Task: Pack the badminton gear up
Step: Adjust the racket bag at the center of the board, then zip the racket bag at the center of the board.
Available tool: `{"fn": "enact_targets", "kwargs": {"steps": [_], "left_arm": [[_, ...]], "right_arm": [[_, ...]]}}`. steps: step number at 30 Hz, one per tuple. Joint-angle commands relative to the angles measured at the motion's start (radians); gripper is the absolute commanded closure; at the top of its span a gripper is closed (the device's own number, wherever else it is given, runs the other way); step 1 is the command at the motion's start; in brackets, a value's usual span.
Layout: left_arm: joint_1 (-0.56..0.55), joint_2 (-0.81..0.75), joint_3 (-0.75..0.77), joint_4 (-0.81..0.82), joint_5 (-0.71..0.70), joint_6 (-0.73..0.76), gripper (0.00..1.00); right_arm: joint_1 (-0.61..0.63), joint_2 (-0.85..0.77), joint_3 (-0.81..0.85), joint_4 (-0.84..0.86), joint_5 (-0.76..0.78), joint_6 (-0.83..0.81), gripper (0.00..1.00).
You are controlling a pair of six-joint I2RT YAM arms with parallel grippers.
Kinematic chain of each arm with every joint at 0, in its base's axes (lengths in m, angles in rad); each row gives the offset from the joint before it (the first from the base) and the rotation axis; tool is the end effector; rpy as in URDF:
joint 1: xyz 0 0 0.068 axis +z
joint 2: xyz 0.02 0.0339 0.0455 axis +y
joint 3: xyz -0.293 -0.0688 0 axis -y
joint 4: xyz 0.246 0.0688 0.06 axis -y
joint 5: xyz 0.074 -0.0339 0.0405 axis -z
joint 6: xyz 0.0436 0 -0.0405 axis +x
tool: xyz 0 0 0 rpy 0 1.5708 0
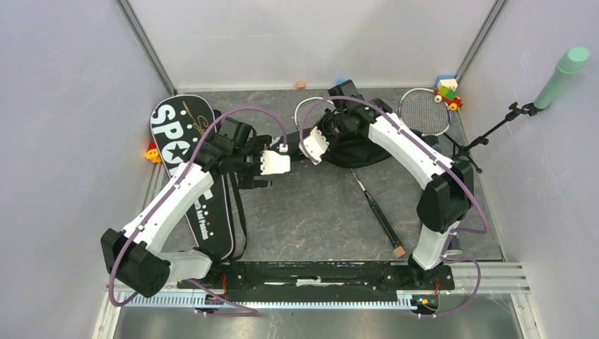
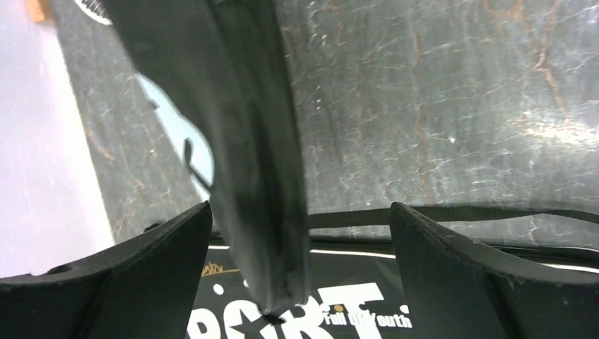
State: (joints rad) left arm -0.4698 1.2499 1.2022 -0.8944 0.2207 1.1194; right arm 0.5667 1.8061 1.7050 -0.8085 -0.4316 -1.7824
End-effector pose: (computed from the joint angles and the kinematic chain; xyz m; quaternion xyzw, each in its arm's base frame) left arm 0.2139 -0.1193 0.3455 0.6983 0.6379 -0.0012 0.3247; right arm 0.3352 0.2349 0.3436 -0.8791 0.2925 -0.0148 0.3760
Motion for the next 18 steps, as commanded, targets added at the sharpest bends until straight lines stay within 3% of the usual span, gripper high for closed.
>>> {"fn": "enact_targets", "kwargs": {"steps": [1,3,5,6,9,10,11,13,14,16,18], "left_arm": [[0.0,0.006,-0.02,0.002,0.071,0.046,0.0],[0.003,0.03,-0.034,0.058,0.04,0.033,0.02],[0.008,0.053,-0.041,0.087,0.019,0.03,0.15],[0.01,0.06,-0.04,0.097,0.012,0.025,0.25],[0.014,0.052,-0.035,0.112,0.03,0.01,0.73],[0.015,0.037,-0.042,0.121,0.039,0.008,0.89],[0.016,0.015,-0.057,0.144,0.042,-0.002,0.97],[0.016,-0.028,-0.094,0.184,0.043,-0.005,0.98],[0.015,-0.053,-0.111,0.204,0.046,-0.006,0.98],[0.017,-0.09,-0.144,0.237,0.045,-0.012,0.98],[0.019,-0.107,-0.163,0.252,0.035,-0.019,0.98]], "right_arm": [[-0.002,-0.023,0.078,0.034,-0.041,0.052,1.0],[-0.004,-0.032,0.073,0.03,-0.063,0.045,1.0],[-0.004,-0.039,0.073,0.018,-0.087,0.041,1.0],[-0.004,-0.042,0.072,0.016,-0.095,0.045,1.0],[-0.003,-0.047,0.075,0.06,-0.091,0.138,0.97],[-0.004,-0.053,0.062,0.108,-0.082,0.218,0.89],[-0.003,-0.067,0.037,0.174,-0.071,0.311,0.73],[-0.004,-0.111,-0.047,0.347,-0.046,0.54,0.42],[-0.003,-0.15,-0.123,0.472,-0.018,0.67,0.32],[-0.003,-0.23,-0.264,0.687,0.051,0.958,0.2],[-0.004,-0.318,-0.411,0.855,0.113,1.242,0.15]]}}
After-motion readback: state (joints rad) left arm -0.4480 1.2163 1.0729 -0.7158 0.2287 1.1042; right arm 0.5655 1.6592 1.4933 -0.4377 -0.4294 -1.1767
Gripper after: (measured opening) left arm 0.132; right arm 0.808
